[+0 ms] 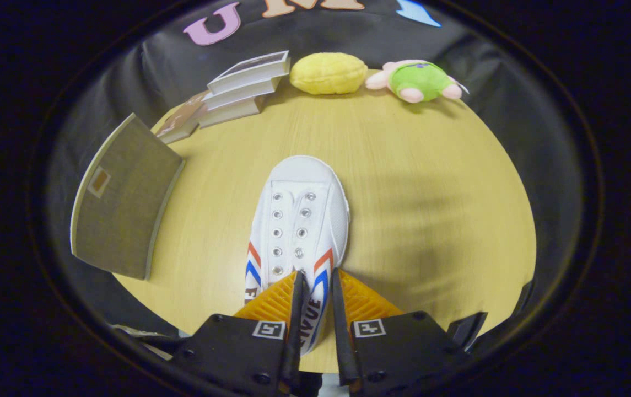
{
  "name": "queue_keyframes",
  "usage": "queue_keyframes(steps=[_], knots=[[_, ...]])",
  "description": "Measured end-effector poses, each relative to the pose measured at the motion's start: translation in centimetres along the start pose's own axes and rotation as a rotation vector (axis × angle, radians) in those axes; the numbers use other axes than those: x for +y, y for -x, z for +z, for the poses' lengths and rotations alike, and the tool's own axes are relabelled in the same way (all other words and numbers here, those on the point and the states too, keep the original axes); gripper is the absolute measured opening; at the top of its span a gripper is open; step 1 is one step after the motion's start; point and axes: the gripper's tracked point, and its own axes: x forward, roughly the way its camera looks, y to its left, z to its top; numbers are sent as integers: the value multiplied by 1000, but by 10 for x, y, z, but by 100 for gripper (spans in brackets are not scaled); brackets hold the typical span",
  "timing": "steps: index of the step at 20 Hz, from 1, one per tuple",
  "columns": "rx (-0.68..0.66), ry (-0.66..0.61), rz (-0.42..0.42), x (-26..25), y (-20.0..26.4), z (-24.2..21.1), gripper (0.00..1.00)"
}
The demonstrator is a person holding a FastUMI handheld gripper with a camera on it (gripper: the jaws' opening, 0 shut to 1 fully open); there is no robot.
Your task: Open the storage box then place both shoes into the box .Put the left shoe in first, then the right shoe, with the right side of both shoes facing outward in a uniform manner.
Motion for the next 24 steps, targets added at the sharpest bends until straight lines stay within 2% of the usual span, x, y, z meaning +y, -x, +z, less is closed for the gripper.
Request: queue_keyframes(steps=[1, 3, 4, 8, 17, 24], knots=[[-9, -32, -31, -4, 3, 3, 31], [-2, -58, -67, -6, 3, 1, 15], [-29, -103, -87, -6, 7, 9, 12], [0, -237, -34, 10, 16, -3, 4], [-65, -353, 40, 83, 71, 31, 4], [-133, -314, 143, 171, 121, 77, 4]])
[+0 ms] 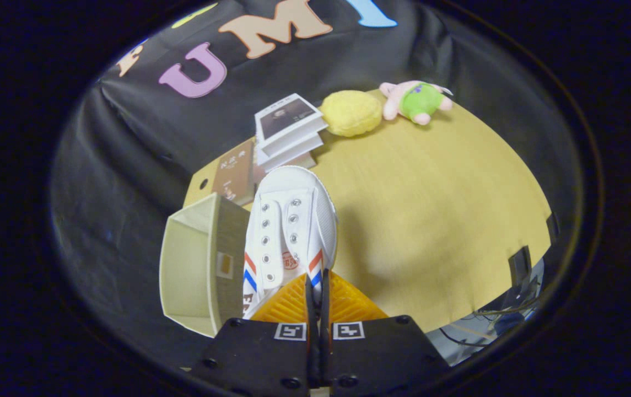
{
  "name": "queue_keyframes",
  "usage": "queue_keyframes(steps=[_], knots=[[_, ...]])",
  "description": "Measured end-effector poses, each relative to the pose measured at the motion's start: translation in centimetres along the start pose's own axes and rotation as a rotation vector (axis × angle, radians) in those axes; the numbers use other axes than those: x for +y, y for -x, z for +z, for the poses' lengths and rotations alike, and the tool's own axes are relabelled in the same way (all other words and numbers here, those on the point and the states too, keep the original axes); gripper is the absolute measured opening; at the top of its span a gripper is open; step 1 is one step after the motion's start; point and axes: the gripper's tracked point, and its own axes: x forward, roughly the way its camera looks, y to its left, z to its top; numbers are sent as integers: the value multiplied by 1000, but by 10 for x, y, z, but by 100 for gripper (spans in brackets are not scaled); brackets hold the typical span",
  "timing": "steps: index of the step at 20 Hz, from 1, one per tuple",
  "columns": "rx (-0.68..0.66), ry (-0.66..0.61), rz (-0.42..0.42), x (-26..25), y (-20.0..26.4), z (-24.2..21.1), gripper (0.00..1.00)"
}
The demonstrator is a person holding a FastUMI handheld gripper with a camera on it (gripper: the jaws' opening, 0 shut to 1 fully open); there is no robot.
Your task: Open the storage box then place both shoes into the box .Put the left shoe in first, then the right shoe, with the right side of both shoes facing outward in a uniform manner.
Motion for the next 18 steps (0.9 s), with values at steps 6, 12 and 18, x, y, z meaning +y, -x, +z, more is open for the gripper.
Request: queue_keyframes(steps=[6, 12, 18], knots=[[14, 69, 83, 82, 2, -3, 4], [73, 133, 127, 145, -21, -26, 4], [-61, 181, 89, 153, -21, 1, 38]])
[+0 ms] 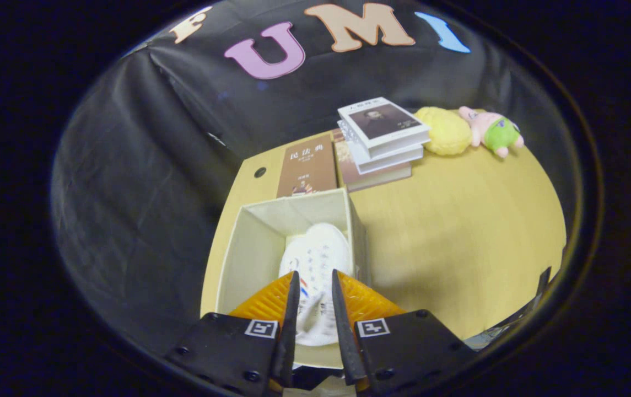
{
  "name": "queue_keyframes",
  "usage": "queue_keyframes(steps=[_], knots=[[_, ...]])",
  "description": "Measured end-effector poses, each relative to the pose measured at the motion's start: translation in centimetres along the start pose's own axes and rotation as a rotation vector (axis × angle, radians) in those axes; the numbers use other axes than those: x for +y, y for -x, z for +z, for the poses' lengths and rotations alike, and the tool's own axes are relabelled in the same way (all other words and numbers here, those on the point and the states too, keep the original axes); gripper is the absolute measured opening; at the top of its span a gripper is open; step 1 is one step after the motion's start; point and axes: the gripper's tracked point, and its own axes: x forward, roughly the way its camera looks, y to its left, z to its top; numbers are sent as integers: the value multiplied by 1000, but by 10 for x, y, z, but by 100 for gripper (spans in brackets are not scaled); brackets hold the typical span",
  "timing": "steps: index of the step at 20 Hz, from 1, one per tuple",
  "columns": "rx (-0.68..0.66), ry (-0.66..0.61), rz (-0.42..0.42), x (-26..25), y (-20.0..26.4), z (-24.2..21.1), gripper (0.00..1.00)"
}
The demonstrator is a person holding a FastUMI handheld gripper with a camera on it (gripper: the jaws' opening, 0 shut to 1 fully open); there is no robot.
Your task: Open the storage box then place both shoes into the box .Put the left shoe in first, then the right shoe, with the right side of both shoes facing outward in a uniform manner.
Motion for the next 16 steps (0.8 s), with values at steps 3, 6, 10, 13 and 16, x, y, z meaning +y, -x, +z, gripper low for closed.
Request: queue_keyframes(steps=[3, 6, 10, 13, 16], knots=[[-112, 85, 5, -4, 20, 19, 98], [-221, 149, -5, -14, 48, 36, 99], [-397, 167, -7, -36, 104, 61, 100], [-519, 191, -46, -63, 139, 80, 99], [-659, 186, -80, -88, 180, 104, 99]])
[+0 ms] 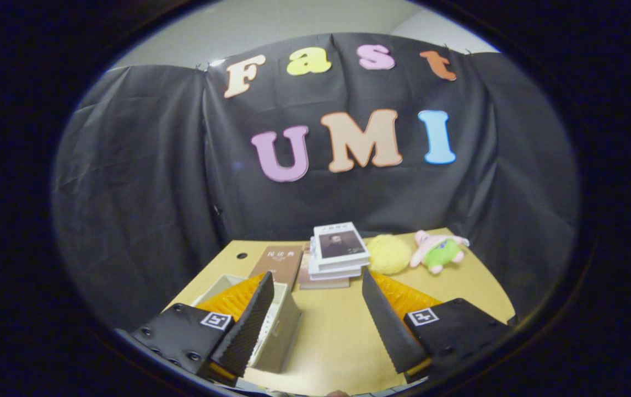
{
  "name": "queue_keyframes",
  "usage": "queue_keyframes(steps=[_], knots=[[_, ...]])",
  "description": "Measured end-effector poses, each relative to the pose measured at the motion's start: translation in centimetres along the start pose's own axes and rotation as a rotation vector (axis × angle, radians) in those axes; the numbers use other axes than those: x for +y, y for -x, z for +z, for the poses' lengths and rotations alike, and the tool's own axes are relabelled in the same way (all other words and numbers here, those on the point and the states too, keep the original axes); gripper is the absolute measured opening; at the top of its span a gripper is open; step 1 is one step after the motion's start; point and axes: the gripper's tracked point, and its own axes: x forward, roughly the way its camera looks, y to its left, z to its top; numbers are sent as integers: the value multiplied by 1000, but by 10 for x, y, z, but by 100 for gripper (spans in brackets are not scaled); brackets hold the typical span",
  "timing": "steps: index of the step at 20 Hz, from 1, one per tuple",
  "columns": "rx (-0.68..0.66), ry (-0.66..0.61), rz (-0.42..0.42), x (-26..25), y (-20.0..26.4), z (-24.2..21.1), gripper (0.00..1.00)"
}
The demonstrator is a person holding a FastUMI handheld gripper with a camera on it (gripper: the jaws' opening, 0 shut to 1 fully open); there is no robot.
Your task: Open the storage box then place both shoes into the box .Put the left shoe in first, then the right shoe, with the right side of both shoes facing outward in a uniform manner.
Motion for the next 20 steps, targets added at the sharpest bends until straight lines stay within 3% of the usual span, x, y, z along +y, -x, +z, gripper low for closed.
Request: queue_keyframes(steps=[8, 12, 20], knots=[[-273, 50, -151, -87, 48, 64, 99], [-309, 86, -196, -110, 62, 66, 99], [-337, 87, -204, -128, 59, 69, 99]])
